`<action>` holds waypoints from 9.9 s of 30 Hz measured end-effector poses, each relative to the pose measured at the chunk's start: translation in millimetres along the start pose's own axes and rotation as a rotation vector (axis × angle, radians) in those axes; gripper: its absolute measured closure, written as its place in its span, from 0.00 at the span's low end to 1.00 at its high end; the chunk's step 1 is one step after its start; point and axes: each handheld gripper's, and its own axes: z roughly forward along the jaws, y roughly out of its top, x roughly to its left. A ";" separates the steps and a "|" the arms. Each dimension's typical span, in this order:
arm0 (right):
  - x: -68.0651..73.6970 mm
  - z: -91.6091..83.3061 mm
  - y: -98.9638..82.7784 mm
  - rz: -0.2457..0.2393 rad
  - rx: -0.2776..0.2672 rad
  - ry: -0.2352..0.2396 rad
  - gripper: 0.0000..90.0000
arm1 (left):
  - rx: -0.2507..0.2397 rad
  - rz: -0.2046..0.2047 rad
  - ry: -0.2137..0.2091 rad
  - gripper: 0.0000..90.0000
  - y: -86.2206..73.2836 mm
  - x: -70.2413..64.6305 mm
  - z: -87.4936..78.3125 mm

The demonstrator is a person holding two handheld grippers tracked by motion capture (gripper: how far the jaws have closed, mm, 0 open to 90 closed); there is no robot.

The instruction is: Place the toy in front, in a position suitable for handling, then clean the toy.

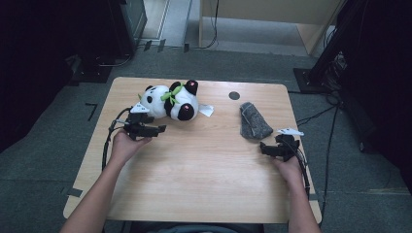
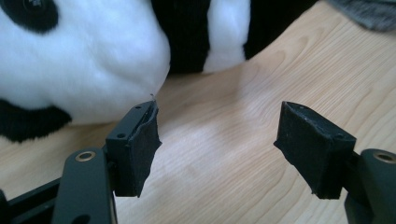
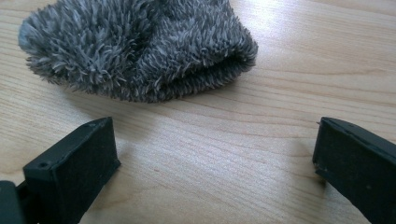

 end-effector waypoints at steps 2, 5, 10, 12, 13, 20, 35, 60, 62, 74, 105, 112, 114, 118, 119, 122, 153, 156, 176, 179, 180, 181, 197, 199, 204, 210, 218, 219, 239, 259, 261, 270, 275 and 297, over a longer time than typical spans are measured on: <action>0.0 0.0 0.0 0.000 0.000 0.000 0.00 | -0.004 -0.001 -0.003 0.31 7.0 2.7 -0.6; 0.0 0.0 0.0 0.000 0.000 0.000 0.00 | -0.031 -0.009 -0.012 0.32 17.0 7.1 -2.5; 0.0 0.0 0.0 0.000 0.000 0.000 0.00 | -0.031 -0.003 -0.009 0.33 27.1 13.9 -0.2; 0.0 0.0 0.0 0.000 0.000 0.000 0.00 | -0.052 0.001 -0.007 0.33 27.6 14.7 0.3; 0.0 0.0 0.0 0.000 0.000 0.000 0.00 | -0.042 -0.003 -0.013 0.34 28.9 15.8 0.4; 0.1 0.2 0.1 -0.002 -0.001 0.001 0.00 | -0.023 0.029 -0.006 0.34 44.2 18.2 2.8; 0.2 0.2 0.2 -0.002 -0.001 0.001 0.00 | -0.011 0.054 -0.012 0.34 74.6 24.4 12.4; 0.1 0.3 0.1 -0.003 -0.001 0.001 0.00 | 0.002 0.055 0.007 0.46 81.9 21.7 51.7; 0.1 0.3 0.1 -0.003 -0.001 0.001 0.00 | -0.011 0.048 0.006 0.53 79.3 23.5 51.3; -0.1 0.5 0.6 -0.011 -0.003 0.009 0.00 | -0.016 0.008 -0.039 0.76 76.9 25.0 47.1; 1.8 -0.3 2.4 -0.029 -0.014 0.034 0.10 | -0.047 -0.012 -0.070 0.78 45.2 -62.4 -5.8; 1.6 -1.1 3.1 -0.037 -0.002 0.038 0.11 | -0.062 -0.026 -0.124 0.78 35.1 -85.3 -2.6; 1.2 -2.7 3.5 -0.032 -0.002 0.038 0.17 | -0.050 -0.017 -0.126 0.78 33.3 -93.2 0.8; -0.9 -4.4 4.8 -0.018 0.010 0.048 0.17 | -0.042 -0.002 -0.142 0.77 30.5 -106.5 6.4; -1.2 -5.1 5.5 -0.018 0.016 0.044 0.17 | -0.040 0.007 -0.142 0.77 30.3 -108.3 7.5; -2.5 -7.9 7.9 -0.001 0.020 0.055 0.18 | -0.036 -0.008 -0.158 0.77 27.7 -109.5 14.8; 9.1 -22.1 55.9 0.017 -0.021 0.177 0.36 | -0.126 -0.024 -0.113 0.39 13.8 -58.2 -46.5; 13.5 -16.8 60.2 0.007 -0.025 0.174 0.36 | -0.141 -0.026 -0.111 0.38 8.8 -51.6 -49.5; 24.1 17.6 81.2 -0.043 -0.014 0.135 0.38 | -0.136 -0.009 -0.117 0.37 -26.8 -19.1 -41.2; 27.0 22.6 81.6 -0.046 -0.011 0.138 0.39 | -0.110 -0.041 -0.097 0.36 -29.7 -17.0 -37.5; 28.4 24.1 81.1 -0.050 -0.009 0.138 0.39 | -0.100 -0.049 -0.091 0.37 -30.6 -16.3 -36.3; 29.8 25.8 80.6 -0.054 -0.010 0.133 0.40 | -0.101 -0.048 -0.095 0.37 -31.8 -15.8 -35.6; 37.1 50.6 80.5 -0.096 0.031 0.123 0.58 | -0.109 0.013 -0.123 0.27 -36.8 -22.0 -11.5; 35.4 50.1 80.2 -0.096 0.029 0.120 0.61 | -0.106 0.002 -0.118 0.20 -37.9 -19.3 -7.7; 33.3 50.1 79.0 -0.084 0.027 0.126 0.66 | -0.106 -0.021 -0.166 0.11 -42.2 -12.0 1.2; 31.0 50.6 77.8 -0.087 0.039 0.131 0.81 | -0.090 -0.028 -0.267 0.23 -46.1 -9.4 5.4; 31.7 39.4 83.4 -0.091 0.067 0.164 0.86 | -0.077 -0.027 -0.228 0.45 -44.6 -16.7 2.5; 32.9 36.8 84.6 -0.088 0.066 0.173 0.86 | -0.072 -0.031 -0.221 0.47 -43.6 -18.1 1.6; 64.7 -18.4 109.8 -0.123 0.031 0.325 0.86 | -0.052 -0.081 -0.151 0.53 -42.3 -40.6 -3.1; 126.2 -56.6 171.7 -0.268 0.014 0.411 0.86 | -0.069 -0.078 -0.132 0.54 -44.5 -46.1 -4.8; 135.2 -56.7 178.2 -0.288 0.024 0.416 0.86 | -0.069 -0.074 -0.129 0.54 -44.5 -46.3 -5.1; 189.3 -52.9 197.0 -0.389 0.052 0.465 0.86 | -0.081 -0.074 -0.123 0.55 -45.3 -46.1 -4.8; 218.1 -46.4 204.9 -0.420 0.064 0.507 0.86 | -0.082 -0.072 -0.121 0.55 -45.5 -46.5 -5.1; 286.8 10.6 183.2 -0.459 0.197 0.575 0.86 | -0.078 -0.082 -0.107 0.61 -45.2 -46.3 -4.7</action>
